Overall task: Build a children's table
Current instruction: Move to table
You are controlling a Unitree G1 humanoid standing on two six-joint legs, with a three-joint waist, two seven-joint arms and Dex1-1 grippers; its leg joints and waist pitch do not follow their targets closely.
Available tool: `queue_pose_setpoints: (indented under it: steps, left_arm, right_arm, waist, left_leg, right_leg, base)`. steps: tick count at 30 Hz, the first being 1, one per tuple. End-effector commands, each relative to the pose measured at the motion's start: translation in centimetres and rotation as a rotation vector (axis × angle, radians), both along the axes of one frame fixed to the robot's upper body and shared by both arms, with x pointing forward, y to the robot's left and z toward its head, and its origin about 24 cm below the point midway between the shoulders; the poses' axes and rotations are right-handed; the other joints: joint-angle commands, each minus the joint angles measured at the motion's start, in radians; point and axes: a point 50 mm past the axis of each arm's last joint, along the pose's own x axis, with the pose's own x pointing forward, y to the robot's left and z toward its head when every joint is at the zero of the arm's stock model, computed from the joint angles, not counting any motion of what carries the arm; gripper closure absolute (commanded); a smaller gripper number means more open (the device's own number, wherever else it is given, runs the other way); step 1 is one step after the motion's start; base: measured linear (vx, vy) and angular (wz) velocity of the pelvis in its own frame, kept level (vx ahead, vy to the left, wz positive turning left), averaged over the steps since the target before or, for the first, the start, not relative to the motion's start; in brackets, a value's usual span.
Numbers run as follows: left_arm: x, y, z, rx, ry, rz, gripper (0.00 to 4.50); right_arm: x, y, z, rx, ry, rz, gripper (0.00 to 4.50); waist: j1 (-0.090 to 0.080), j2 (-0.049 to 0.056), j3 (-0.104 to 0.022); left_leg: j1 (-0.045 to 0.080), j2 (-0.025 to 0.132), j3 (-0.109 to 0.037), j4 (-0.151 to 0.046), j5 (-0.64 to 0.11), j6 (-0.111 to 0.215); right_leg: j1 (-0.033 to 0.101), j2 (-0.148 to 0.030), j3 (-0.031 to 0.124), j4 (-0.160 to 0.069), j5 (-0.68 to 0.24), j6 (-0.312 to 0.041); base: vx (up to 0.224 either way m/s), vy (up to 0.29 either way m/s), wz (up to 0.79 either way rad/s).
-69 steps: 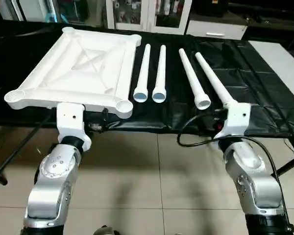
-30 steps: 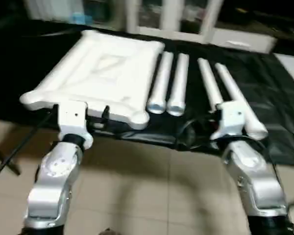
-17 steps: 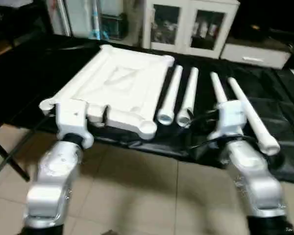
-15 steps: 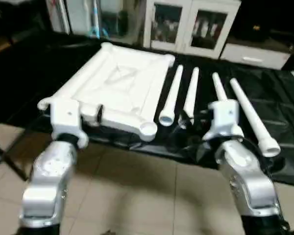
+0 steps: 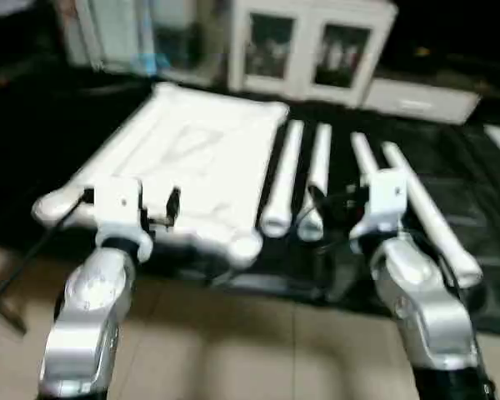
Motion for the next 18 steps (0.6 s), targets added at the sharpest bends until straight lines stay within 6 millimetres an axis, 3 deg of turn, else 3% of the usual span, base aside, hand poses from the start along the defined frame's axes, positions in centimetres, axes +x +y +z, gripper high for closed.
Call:
queue_pose_setpoints:
  steps: [1,2,3,4,5,6,7,8,9,10,11,12,13,14,15,16,17,18]
  left_arm:
    - [0.1,-0.94,0.07,-0.007,-0.008,-0.032,0.05]
    - [0.08,-0.93,0.06,-0.01,-0.008,-0.033,0.05]
    - [0.06,-0.93,0.05,-0.014,-0.008,-0.035,0.05]
    - [0.05,-0.92,0.05,-0.016,-0.009,-0.036,0.05]
    - [0.04,-0.92,0.05,-0.019,-0.008,-0.037,0.05]
    - [0.04,-0.93,0.04,-0.021,-0.007,-0.038,0.05]
    - [0.04,-0.93,0.04,-0.024,-0.006,-0.039,0.05]
    - [0.01,-0.93,0.02,-0.027,-0.005,-0.039,0.05]
    - [-0.01,-0.96,-0.01,-0.038,-0.003,-0.043,0.05]
    - [-0.02,-0.97,-0.02,-0.038,-0.003,-0.042,0.05]
    - [-0.02,-0.99,-0.02,-0.039,-0.003,-0.04,0.05]
    - [-0.01,-0.99,-0.02,-0.039,-0.003,-0.04,0.05]
    - [0.01,-1.0,-0.01,-0.036,-0.003,-0.038,0.05]
    - [0.03,-0.93,-0.02,-0.028,-0.004,-0.032,0.05]
    - [0.03,-0.89,-0.03,-0.025,-0.004,-0.03,0.05]
    - [0.04,-0.88,-0.03,-0.024,-0.005,-0.029,0.05]
    - [0.09,-0.81,0.0,-0.018,-0.007,-0.028,0.05]
    - [0.1,-0.78,0.02,-0.015,-0.009,-0.028,0.05]
  right_arm:
    - [0.09,-0.99,0.31,-0.02,-0.008,-0.036,0.0]
    - [0.09,-0.98,0.28,-0.022,-0.008,-0.036,0.0]
    - [0.09,-0.96,0.25,-0.022,-0.008,-0.036,0.0]
    - [0.09,-0.94,0.23,-0.022,-0.007,-0.037,0.0]
    - [0.11,-0.95,0.21,-0.023,-0.007,-0.039,0.0]
    - [0.13,-0.96,0.21,-0.023,-0.007,-0.041,0.0]
    - [0.15,-0.96,0.2,-0.025,-0.007,-0.043,0.0]
    - [0.18,-1.04,0.16,-0.027,-0.006,-0.05,0.0]
    - [0.21,-1.14,0.1,-0.022,-0.002,-0.056,0.0]
    - [0.2,-1.17,0.11,-0.021,-0.002,-0.057,0.0]
    - [0.19,-1.27,0.11,-0.021,-0.002,-0.059,0.0]
    - [0.19,-1.28,0.11,-0.021,-0.002,-0.059,0.0]
    - [0.18,-1.32,0.12,-0.015,0.001,-0.057,0.0]
    - [0.12,-1.31,0.11,-0.017,0.001,-0.056,0.0]
    - [0.1,-1.29,0.1,-0.019,0.001,-0.056,0.0]
    - [0.09,-1.29,0.1,-0.02,0.001,-0.056,0.0]
    - [0.07,-1.24,0.09,-0.026,0.003,-0.054,0.0]
    - [0.06,-1.21,0.08,-0.028,0.004,-0.053,0.0]
  waist:
    - [0.039,-0.019,-0.057]
    - [0.05,-0.019,-0.067]
    - [0.049,-0.002,-0.066]
    - [0.044,0.007,-0.06]
    - [0.037,0.018,-0.054]
    - [0.031,0.063,-0.06]
    - [-0.016,0.093,-0.051]
    - [-0.024,0.095,-0.062]
    - [-0.023,0.082,-0.072]
    - [-0.023,0.082,-0.069]
    - [-0.018,0.059,-0.059]
    - [-0.011,0.035,-0.05]
    - [-0.011,0.002,-0.049]
    - [0.009,-0.012,-0.045]
    - [0.039,-0.01,-0.057]
    - [0.045,-0.004,-0.059]
    - [0.028,0.019,-0.059]
    - [0.022,0.022,-0.06]
  left_leg:
    - [-0.101,-0.006,-0.069,0.045,-0.128,0.091]
    - [-0.138,-0.002,-0.092,0.07,-0.043,0.104]
    - [-0.191,-0.003,-0.122,0.074,0.109,0.086]
    - [-0.189,0.01,-0.127,0.05,0.154,0.082]
    - [-0.183,0.017,-0.128,0.012,0.205,0.084]
    - [-0.125,0.03,-0.119,-0.071,0.296,0.113]
    - [-0.062,0.107,-0.195,-0.103,0.212,0.22]
    - [0.003,0.147,-0.229,-0.099,0.17,0.274]
    - [0.036,0.166,-0.249,-0.083,0.18,0.372]
    - [0.029,0.16,-0.246,-0.079,0.225,0.408]
    - [0.005,0.137,-0.211,-0.084,0.297,0.483]
    - [-0.031,0.079,-0.156,-0.074,0.176,0.436]
    - [-0.063,0.032,-0.122,-0.059,0.068,0.372]
    - [-0.116,-0.019,-0.093,-0.027,0.025,0.312]
    - [-0.142,-0.006,-0.113,-0.001,0.056,0.206]
    - [-0.15,0.005,-0.119,-0.017,0.111,0.164]
    - [-0.127,0.022,-0.12,-0.06,0.254,0.082]
    - [-0.113,0.028,-0.121,-0.058,0.278,0.076]
  right_leg:
    - [0.154,-0.186,0.178,-0.18,-0.28,-0.207]
    - [0.179,-0.195,0.187,-0.171,-0.236,-0.239]
    - [0.176,-0.155,0.141,-0.135,0.098,-0.312]
    - [0.157,-0.139,0.115,-0.133,0.169,-0.338]
    - [0.136,-0.1,0.075,-0.127,0.184,-0.34]
    - [0.107,-0.018,0.002,-0.121,0.105,-0.261]
    - [0.032,0.049,-0.032,-0.023,-0.021,-0.147]
    - [-0.019,0.032,-0.02,0.004,-0.093,-0.107]
    - [-0.054,0.011,-0.007,0.033,-0.094,-0.034]
    - [-0.067,0.01,-0.004,0.043,-0.073,0.004]
    - [-0.084,-0.001,0.011,0.038,-0.002,0.066]
    - [-0.057,-0.015,0.033,-0.039,0.072,0.024]
    - [-0.021,-0.034,0.06,-0.092,0.096,0.004]
    - [0.035,-0.078,0.104,-0.13,0.054,-0.032]
    - [0.086,-0.142,0.148,-0.139,0.023,-0.073]
    - [0.092,-0.133,0.135,-0.122,0.068,-0.085]
    - [0.054,-0.049,0.081,-0.073,0.336,-0.094]
    - [0.042,-0.038,0.075,-0.069,0.389,-0.103]
  base:
    - [0.109,-0.04,-0.18]
    - [0.148,-0.007,-0.06]
    - [0.222,-0.001,-0.05]
    - [0.148,0.0,-0.05]
    - [0.137,0.019,0.03]
    - [0.063,0.013,0.02]
    - [0.145,0.055,-0.01]
    - [0.167,0.064,0.06]
    - [0.167,0.064,0.06]
    - [0.137,0.034,0.13]
    - [0.078,0.007,0.04]
    - [0.078,0.007,0.04]
    - [0.0,0.0,0.0]
    - [0.018,-0.072,0.06]
    - [0.018,-0.072,0.06]
    - [0.01,-0.077,0.0]
    - [0.023,-0.057,-0.04]
    - [0.023,-0.057,-0.04]
